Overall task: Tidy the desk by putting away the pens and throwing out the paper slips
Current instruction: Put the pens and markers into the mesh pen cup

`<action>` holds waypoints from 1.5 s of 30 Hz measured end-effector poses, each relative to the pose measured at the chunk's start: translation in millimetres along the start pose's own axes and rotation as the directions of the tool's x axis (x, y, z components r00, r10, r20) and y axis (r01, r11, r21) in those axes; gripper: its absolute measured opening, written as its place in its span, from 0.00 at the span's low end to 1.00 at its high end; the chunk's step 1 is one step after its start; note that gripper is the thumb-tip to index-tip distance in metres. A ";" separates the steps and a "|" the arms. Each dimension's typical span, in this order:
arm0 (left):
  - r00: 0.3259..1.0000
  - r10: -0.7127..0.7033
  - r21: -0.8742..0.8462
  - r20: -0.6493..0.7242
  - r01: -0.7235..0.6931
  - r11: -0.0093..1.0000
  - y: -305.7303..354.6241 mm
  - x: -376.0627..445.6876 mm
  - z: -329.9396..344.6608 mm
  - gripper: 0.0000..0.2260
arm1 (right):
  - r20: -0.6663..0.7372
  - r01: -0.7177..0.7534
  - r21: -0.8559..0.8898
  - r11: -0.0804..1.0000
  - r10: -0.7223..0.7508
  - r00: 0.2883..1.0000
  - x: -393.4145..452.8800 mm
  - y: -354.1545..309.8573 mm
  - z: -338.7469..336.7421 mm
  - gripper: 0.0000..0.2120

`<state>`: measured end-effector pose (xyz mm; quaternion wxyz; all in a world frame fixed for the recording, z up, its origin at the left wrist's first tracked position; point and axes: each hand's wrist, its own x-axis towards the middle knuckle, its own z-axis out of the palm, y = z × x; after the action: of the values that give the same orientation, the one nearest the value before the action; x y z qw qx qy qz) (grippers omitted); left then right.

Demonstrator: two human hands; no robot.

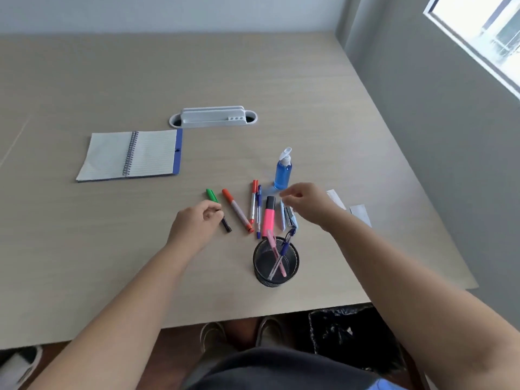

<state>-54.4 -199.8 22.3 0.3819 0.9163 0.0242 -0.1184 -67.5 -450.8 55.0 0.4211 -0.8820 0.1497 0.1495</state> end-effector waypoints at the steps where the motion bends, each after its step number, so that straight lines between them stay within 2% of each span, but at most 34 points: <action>1: 0.999 -0.047 0.014 -0.002 0.047 0.999 -4.5 7.5 4.9 0.08 | 0.049 0.010 -0.050 0.999 -0.008 0.999 16.9 -3.6 5.4 0.12; 4: 0.984 -0.179 0.054 0.018 0.178 0.983 -16.1 30.6 21.0 0.09 | 0.195 0.062 -0.274 0.960 -0.008 0.981 54.4 -17.9 25.5 0.14; 6: 0.969 -0.246 0.094 0.019 0.243 0.966 -21.9 44.1 29.5 0.11 | 0.266 0.154 -0.404 0.902 -0.045 0.963 72.7 -26.0 40.0 0.13; 9: 0.961 -0.277 0.188 0.013 0.269 0.945 -23.0 59.7 40.1 0.13 | 0.343 0.247 -0.488 0.837 -0.077 0.936 90.1 -37.8 59.0 0.12; 13: 0.950 -0.312 0.227 0.023 0.299 0.927 -23.4 76.0 47.7 0.15 | 0.402 0.313 -0.624 0.716 -0.050 0.914 103.6 -48.7 84.6 0.17; 16: 0.918 -0.392 0.131 0.056 0.382 0.915 -27.5 80.8 42.5 0.10 | 0.384 0.310 -0.699 0.645 -0.028 0.923 108.2 -52.3 99.9 0.20; 18: 0.897 -0.434 -0.100 0.085 0.441 0.892 -27.5 76.3 34.9 0.07 | 0.355 0.291 -0.714 0.636 -0.029 0.935 109.2 -54.4 107.2 0.18; 21: 0.904 -0.379 -0.494 0.200 0.427 0.758 -15.3 52.7 19.3 0.06 | 0.310 0.217 -0.619 0.755 -0.019 0.950 111.0 -58.1 107.6 0.17; 23: 0.926 -0.253 -0.597 0.280 0.375 0.709 1.0 27.2 7.1 0.10 | 0.293 0.126 -0.418 0.900 0.002 0.956 109.4 -61.4 92.5 0.19; 24: 0.934 -0.190 -0.609 0.303 0.343 0.715 9.3 13.9 1.7 0.12 | 0.277 0.090 -0.298 0.950 -0.004 0.961 104.8 -63.6 80.6 0.19; 26: 0.937 -0.062 -0.603 0.343 0.270 0.751 22.7 -10.6 -4.6 0.13 | 0.225 0.087 -0.136 0.987 -0.054 0.973 88.9 -65.2 51.9 0.21; 29: 0.910 0.091 -0.524 0.405 0.150 0.838 33.5 -35.6 0.3 0.11 | 0.136 0.162 -0.037 0.986 -0.156 0.978 54.7 -52.6 9.2 0.16; 32: 0.894 0.102 -0.243 0.436 0.008 0.970 32.5 -46.2 11.4 0.08 | 0.081 0.144 0.118 0.983 -0.154 0.985 12.7 -35.7 -16.9 0.07; 34: 0.904 0.080 -0.122 0.420 -0.031 0.992 28.9 -49.1 18.3 0.08 | 0.078 0.096 0.236 0.967 -0.118 0.990 -12.8 -26.4 -21.9 0.04; 36: 0.922 0.078 -0.052 0.380 -0.063 0.997 29.1 -50.4 23.4 0.09 | 0.096 0.052 0.276 0.960 -0.081 0.992 -32.7 -14.3 -17.5 0.04; 40: 0.921 0.154 -0.128 0.357 -0.115 0.985 33.4 -51.0 21.6 0.16 | 0.138 0.032 0.239 0.971 -0.066 0.988 -58.2 16.5 3.3 0.05; 42: 0.921 0.147 -0.233 0.361 -0.063 0.970 34.5 -43.5 17.6 0.19 | 0.099 0.066 0.224 0.972 -0.090 0.991 -65.2 24.3 8.0 0.09; 45: 0.967 0.076 -0.377 0.245 0.022 0.926 29.6 -9.7 22.9 0.13 | 0.008 0.137 0.275 0.952 -0.145 0.989 -60.6 21.9 1.9 0.09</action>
<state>-64.4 -236.4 29.5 0.5520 0.8033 -0.0156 -0.2230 -131.4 -454.1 62.2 0.5507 -0.8215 0.0997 0.1092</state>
